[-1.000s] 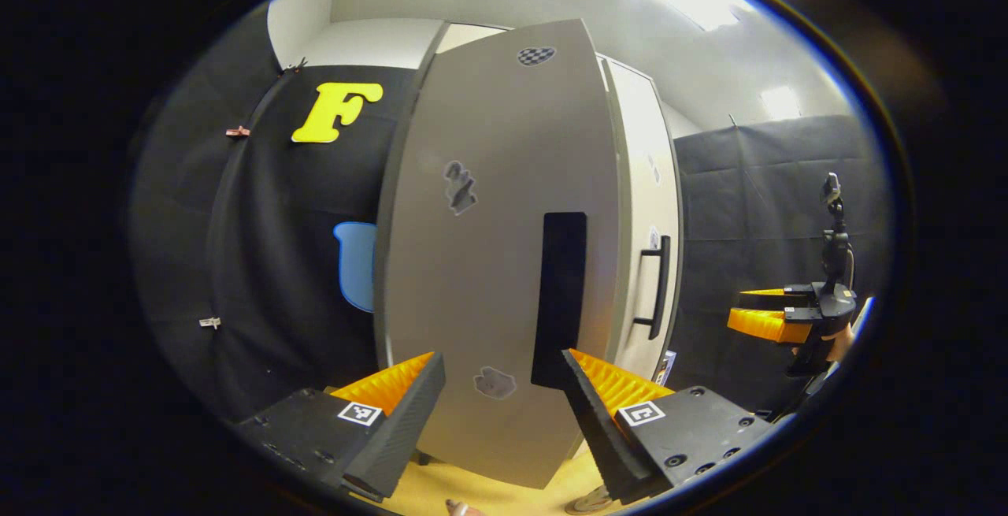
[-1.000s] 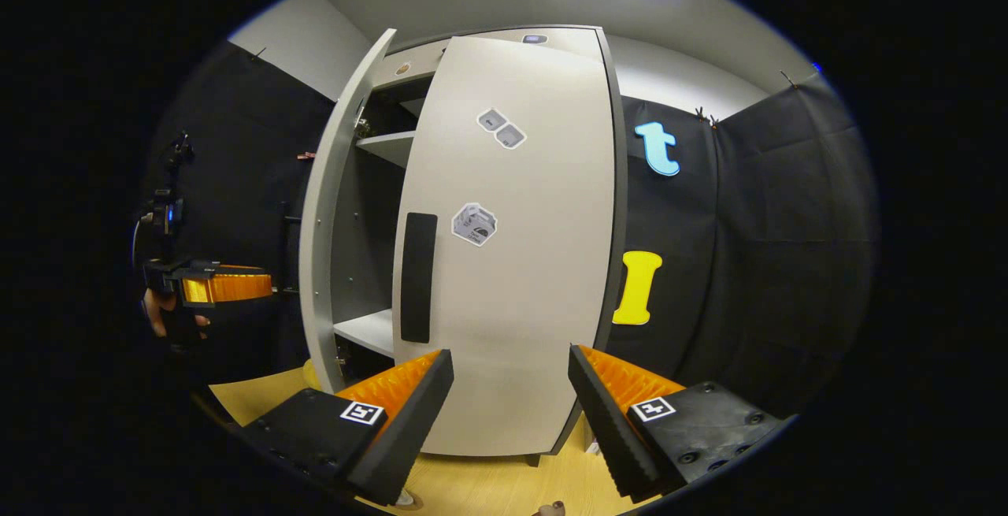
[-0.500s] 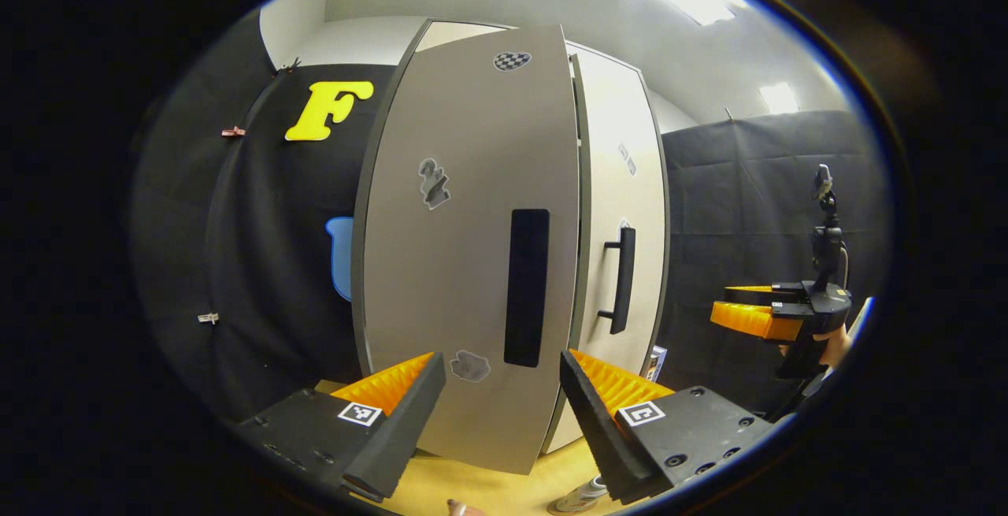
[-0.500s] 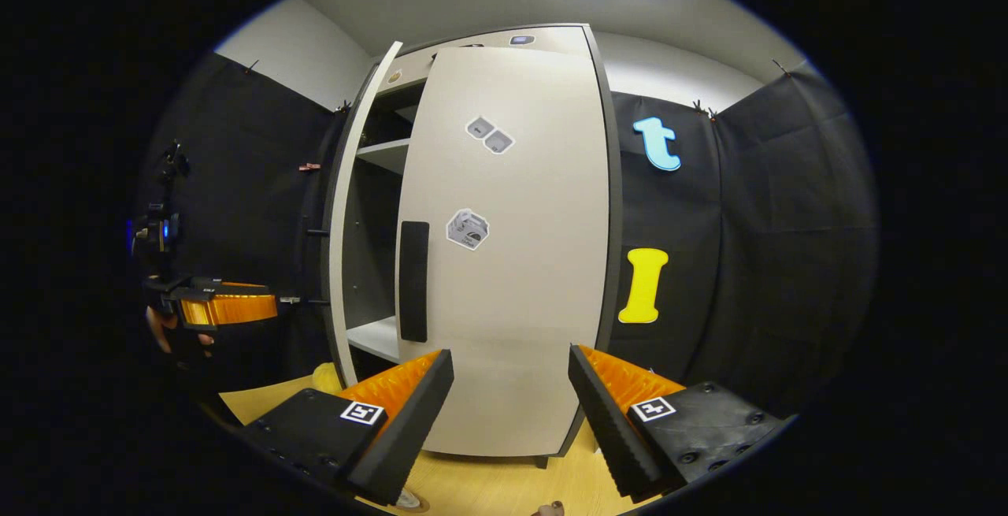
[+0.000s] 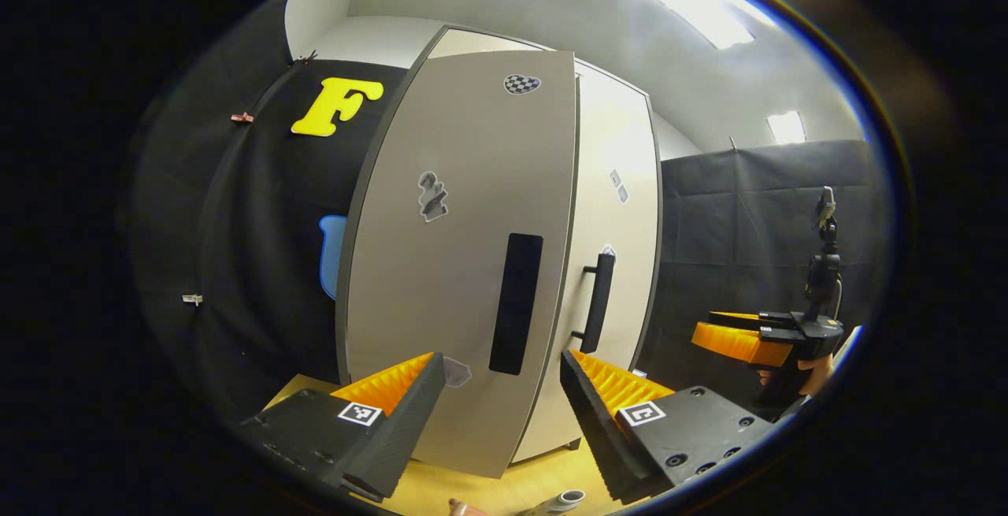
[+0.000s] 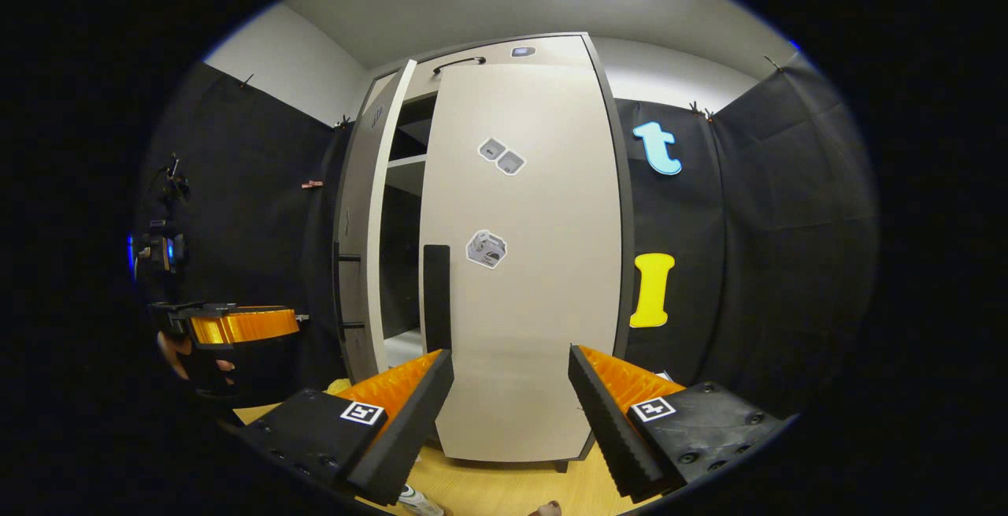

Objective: Grasp the bottle in the cabinet with the left hand and place it on the coaster, then close the right door with the right hand and the left door with the left hand.

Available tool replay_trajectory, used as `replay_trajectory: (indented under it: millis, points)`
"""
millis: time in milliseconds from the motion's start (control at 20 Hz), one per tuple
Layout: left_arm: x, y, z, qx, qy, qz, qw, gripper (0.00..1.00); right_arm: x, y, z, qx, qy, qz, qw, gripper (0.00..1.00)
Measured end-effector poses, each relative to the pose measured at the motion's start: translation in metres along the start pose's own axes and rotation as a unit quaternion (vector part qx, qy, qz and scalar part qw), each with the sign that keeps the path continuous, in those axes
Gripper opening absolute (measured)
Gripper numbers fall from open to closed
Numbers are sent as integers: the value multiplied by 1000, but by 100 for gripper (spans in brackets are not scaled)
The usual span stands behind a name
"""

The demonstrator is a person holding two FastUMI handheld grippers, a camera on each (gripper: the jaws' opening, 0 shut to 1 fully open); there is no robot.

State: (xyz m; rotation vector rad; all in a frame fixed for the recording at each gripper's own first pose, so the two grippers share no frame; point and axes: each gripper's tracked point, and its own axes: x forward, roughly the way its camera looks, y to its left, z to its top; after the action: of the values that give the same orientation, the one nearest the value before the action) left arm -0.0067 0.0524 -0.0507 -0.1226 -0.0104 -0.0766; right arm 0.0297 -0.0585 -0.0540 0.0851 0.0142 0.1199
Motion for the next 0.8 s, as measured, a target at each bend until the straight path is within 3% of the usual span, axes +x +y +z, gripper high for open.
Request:
replay_trajectory:
  millis: [800]
  points:
    - [13,-15,-2,5,-5,4,1000,94,6,-1,-15,-3,13,-7,1000,98]
